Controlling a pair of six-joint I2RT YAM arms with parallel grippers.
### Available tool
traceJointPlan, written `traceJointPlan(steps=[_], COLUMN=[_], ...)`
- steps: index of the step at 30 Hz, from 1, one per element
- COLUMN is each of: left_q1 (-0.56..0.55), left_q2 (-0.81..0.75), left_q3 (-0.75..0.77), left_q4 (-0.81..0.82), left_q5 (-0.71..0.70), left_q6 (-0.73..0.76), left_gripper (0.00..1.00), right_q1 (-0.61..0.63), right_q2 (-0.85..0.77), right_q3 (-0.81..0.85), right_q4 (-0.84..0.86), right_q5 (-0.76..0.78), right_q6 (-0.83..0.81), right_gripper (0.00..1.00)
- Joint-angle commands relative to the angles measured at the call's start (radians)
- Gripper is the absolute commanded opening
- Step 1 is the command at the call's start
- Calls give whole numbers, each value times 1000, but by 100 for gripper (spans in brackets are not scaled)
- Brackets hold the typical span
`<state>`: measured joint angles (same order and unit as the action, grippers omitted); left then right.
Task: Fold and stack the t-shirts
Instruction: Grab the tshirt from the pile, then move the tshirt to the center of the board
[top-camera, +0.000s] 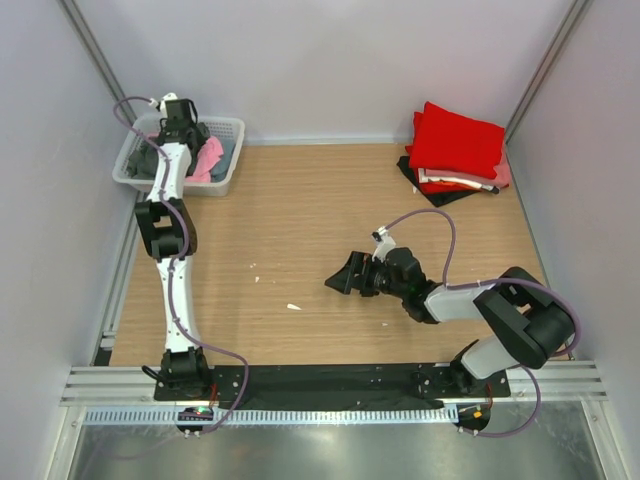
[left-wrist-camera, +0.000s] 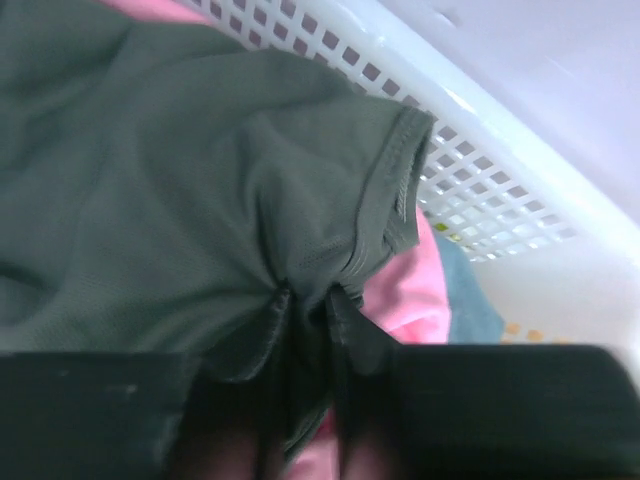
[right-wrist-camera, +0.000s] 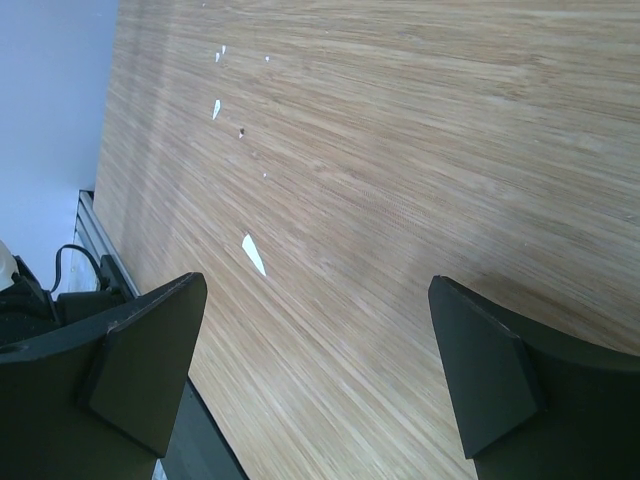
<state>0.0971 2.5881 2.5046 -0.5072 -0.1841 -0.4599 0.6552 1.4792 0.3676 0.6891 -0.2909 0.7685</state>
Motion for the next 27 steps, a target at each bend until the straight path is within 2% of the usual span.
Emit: traceJointPlan(steps=[1, 4, 12, 17, 21, 24, 25, 27], left_q1=[4, -7, -124, -184, -235, -266, -266, -266], left_q2=[-58, -133, -443, -615, -765, -881, -908, -1005], left_q3=[19, -10, 32, 85, 34, -33, -94, -230], left_q4=[36, 48, 71, 70, 62, -2, -26, -112], left_q5=[-31, -72, -187, -135, -94, -78, -54, -26], left_q6=[15, 9, 104, 60, 24, -19, -46, -109], left_gripper=[14, 0, 0, 0, 0, 0, 0, 1], right_q1=[3, 1, 1, 1, 1, 1, 1, 1], right_q2=[9, 16, 55, 13, -69, -213, -328, -469], right_q3=[30, 31, 34, -24, -90, -159, -168, -151], right_q4=[67, 73, 128, 214, 247, 228, 192, -35], right_q5=[13, 12, -22, -7, 62, 157, 177, 257], right_q6=[2, 5, 17, 18, 17, 9, -3, -38], right_gripper=[100, 100, 100, 100, 100, 99, 99, 100])
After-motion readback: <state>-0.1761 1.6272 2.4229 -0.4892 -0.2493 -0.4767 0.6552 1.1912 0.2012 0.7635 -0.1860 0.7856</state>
